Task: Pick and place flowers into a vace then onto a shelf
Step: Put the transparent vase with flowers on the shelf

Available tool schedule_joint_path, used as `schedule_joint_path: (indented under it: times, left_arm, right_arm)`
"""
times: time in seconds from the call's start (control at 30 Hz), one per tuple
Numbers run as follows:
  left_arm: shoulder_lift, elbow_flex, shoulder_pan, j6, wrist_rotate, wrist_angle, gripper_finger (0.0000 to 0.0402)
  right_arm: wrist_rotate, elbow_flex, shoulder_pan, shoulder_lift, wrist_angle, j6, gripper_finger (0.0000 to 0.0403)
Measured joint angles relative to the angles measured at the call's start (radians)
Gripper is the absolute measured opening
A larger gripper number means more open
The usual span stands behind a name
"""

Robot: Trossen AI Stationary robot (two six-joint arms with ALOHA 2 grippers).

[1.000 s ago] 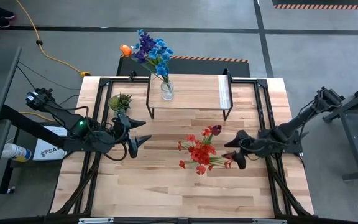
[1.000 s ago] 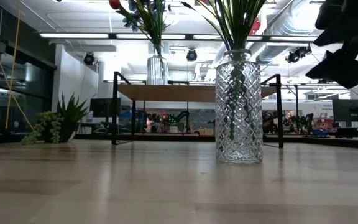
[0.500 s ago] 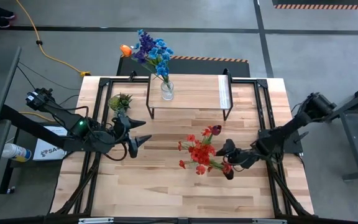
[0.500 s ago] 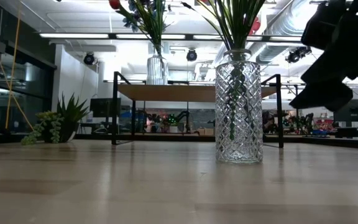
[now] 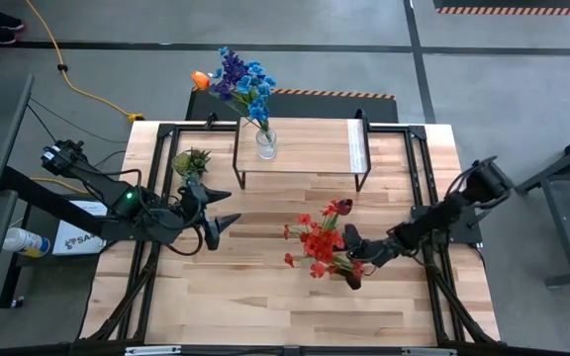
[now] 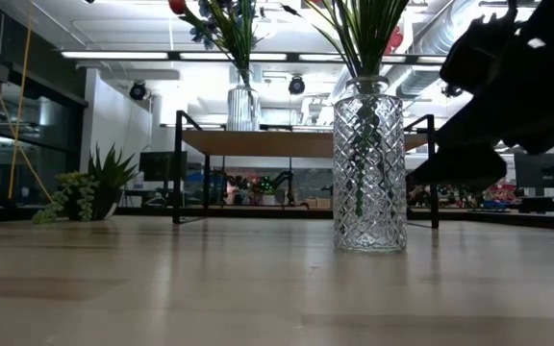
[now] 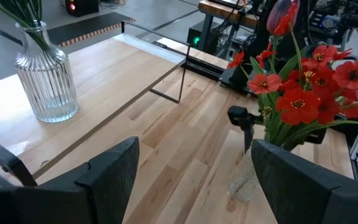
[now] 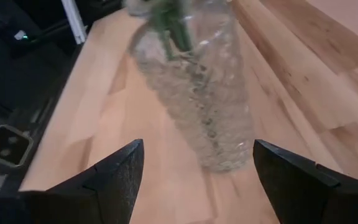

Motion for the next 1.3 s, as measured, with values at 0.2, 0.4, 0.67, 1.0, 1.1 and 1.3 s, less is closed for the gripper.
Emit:
schedule_joint_path:
  times: [0.2,0.4,0.67,1.0,1.1,1.3]
  left_arm:
    - [0.000,0.000,0.000,0.000,0.000,0.000,0.0342]
    - [0.000,0.000,0.000,0.000,0.000,0.000,0.0342]
    - [0.000,0.000,0.000,0.000,0.001,0.000,0.0342]
    - [0.000,0.000,0.000,0.000,0.001,-0.005,0.0342]
    - [0.000,0.000,0.000,0.000,0.004,-0.005,0.0342]
    - [0.000,0.000,0.000,0.000,0.009,-0.005,0.0342]
  right_arm:
    - [0.002,0.004,-0.044,0.036,0.034,-0.004,0.0291]
    - [-0.065,0.068,-0.075,0.074,0.032,-0.087,0.0291]
    - [-0.100,0.167,-0.083,0.128,-0.052,-0.115,0.0291]
    - [-0.097,0.230,-0.083,0.187,-0.058,-0.138,0.0291]
    - [-0.079,0.235,-0.086,0.187,-0.057,-0.138,0.0291]
    - [-0.069,0.235,-0.089,0.187,-0.050,-0.138,0.0291]
